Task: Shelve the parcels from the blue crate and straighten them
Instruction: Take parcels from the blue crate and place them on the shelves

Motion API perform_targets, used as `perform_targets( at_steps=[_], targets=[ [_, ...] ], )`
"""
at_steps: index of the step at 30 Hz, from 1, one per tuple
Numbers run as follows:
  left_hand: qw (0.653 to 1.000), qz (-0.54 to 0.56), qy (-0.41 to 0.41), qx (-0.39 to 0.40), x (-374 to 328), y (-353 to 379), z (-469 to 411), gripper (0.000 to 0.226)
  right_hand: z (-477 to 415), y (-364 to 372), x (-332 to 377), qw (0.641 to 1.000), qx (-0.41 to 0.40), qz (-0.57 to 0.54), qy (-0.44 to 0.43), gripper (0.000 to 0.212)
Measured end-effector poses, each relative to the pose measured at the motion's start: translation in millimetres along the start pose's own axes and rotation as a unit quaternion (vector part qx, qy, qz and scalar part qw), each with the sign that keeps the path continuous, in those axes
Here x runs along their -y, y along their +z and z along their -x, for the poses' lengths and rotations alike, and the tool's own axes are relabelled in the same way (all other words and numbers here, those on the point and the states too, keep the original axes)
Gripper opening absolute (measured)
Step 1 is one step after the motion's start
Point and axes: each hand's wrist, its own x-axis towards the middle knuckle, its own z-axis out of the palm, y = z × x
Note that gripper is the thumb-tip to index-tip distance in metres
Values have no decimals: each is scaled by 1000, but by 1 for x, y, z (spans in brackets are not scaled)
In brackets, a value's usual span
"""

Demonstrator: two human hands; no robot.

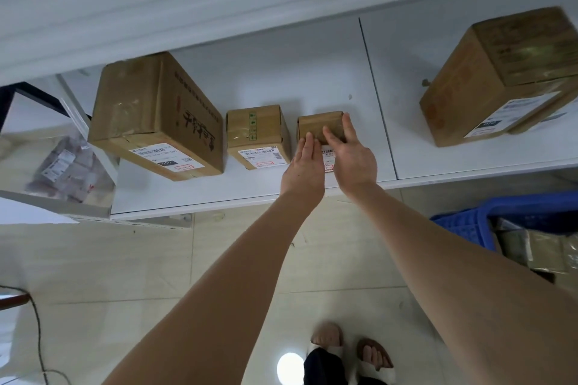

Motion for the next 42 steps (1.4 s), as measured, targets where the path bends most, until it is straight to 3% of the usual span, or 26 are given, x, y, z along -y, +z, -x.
perform_targets(
  at_steps=[10, 14, 23, 31, 42],
  targets=[
    [1000, -20, -6, 5, 4, -8, -13, 75, -12, -3, 4, 1000, -6, -13, -12, 62],
    [999, -52, 1, 5, 3, -13, -9, 77, -2, -7, 5, 999, 1, -32, -20, 72],
    [999, -49, 10, 1, -19, -47, 20, 77, 36, -51, 6, 999, 14, 2, 49, 86],
    [992, -83, 86, 39, -89, -75, 49, 76, 99, -96, -21, 991, 1, -31, 131, 81],
    [965, -126, 215, 84, -240, -62, 83, 72, 200, -159, -124, 964, -44, -44, 259, 67]
  ],
)
